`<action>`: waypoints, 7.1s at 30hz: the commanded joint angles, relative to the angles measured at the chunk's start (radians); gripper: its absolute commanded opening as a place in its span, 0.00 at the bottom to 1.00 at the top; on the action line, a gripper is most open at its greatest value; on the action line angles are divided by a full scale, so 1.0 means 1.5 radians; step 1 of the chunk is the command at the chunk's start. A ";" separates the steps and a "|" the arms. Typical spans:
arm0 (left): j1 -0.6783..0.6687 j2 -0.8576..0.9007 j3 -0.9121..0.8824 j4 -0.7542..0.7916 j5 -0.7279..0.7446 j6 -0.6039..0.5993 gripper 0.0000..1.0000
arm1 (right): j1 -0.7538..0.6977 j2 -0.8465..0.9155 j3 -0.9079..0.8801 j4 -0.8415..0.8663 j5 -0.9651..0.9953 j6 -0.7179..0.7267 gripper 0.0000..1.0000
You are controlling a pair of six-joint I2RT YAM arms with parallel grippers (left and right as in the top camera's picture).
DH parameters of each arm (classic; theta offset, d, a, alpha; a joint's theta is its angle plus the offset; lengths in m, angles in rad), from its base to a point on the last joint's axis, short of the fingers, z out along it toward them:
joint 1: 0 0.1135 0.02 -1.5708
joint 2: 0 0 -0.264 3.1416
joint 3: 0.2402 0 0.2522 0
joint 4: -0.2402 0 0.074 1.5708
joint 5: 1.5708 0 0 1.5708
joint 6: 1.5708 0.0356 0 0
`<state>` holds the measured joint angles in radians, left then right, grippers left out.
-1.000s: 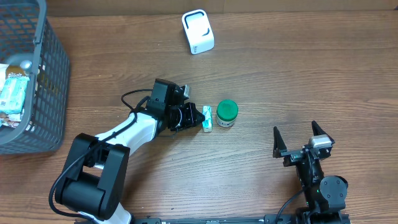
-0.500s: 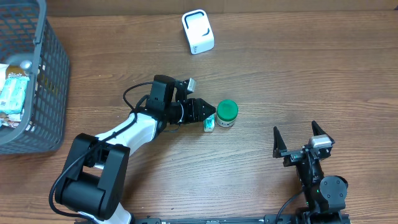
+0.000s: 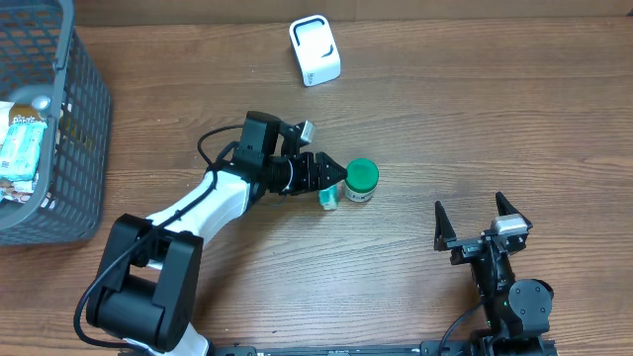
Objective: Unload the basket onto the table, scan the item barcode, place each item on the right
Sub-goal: 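Adjust the pack upright against the jar and open the left gripper, then lift the left gripper away and move it into the grey basket, then grasp the yellow oil bottle in the basket with the left gripper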
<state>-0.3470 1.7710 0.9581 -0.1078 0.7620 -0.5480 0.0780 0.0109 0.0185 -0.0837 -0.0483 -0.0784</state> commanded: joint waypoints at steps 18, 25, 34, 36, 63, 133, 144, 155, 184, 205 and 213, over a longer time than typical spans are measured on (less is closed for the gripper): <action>0.043 -0.022 0.032 -0.074 -0.047 0.054 0.54 | -0.003 -0.005 -0.007 0.002 -0.001 -0.001 1.00; 0.046 -0.022 0.032 -0.129 -0.153 0.053 0.04 | -0.003 -0.005 -0.007 0.002 -0.001 -0.001 1.00; -0.013 -0.017 0.032 -0.171 -0.279 0.043 0.04 | -0.003 -0.005 -0.007 0.002 -0.001 -0.001 1.00; -0.023 -0.017 0.032 -0.172 -0.306 0.028 0.04 | -0.003 -0.005 -0.007 0.002 -0.001 -0.001 1.00; -0.076 0.049 0.032 -0.141 -0.328 -0.064 0.04 | -0.003 -0.005 -0.007 0.002 -0.001 -0.001 1.00; -0.065 0.060 0.363 -0.503 -0.554 0.193 0.08 | -0.003 -0.005 -0.007 0.002 -0.001 -0.001 1.00; -0.052 0.060 0.744 -0.696 -0.981 0.379 0.44 | -0.003 -0.005 -0.007 0.002 -0.001 -0.001 1.00; 0.140 0.060 1.004 -0.707 -0.927 0.433 0.75 | -0.003 -0.005 -0.007 0.002 -0.001 -0.001 1.00; 0.664 0.136 0.977 -0.795 -0.420 0.244 0.93 | -0.003 -0.005 -0.007 0.002 -0.001 -0.001 1.00; 0.667 0.331 0.977 -0.812 -0.349 0.183 0.91 | -0.003 -0.005 -0.007 0.002 -0.001 -0.001 1.00; 0.667 0.373 0.977 -0.811 -0.350 0.181 0.91 | -0.003 -0.005 -0.007 0.002 -0.001 -0.001 1.00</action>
<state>0.6498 2.2967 2.4275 -1.3239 0.2184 -0.2638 0.0784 0.0109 0.0185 -0.0834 -0.0483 -0.0784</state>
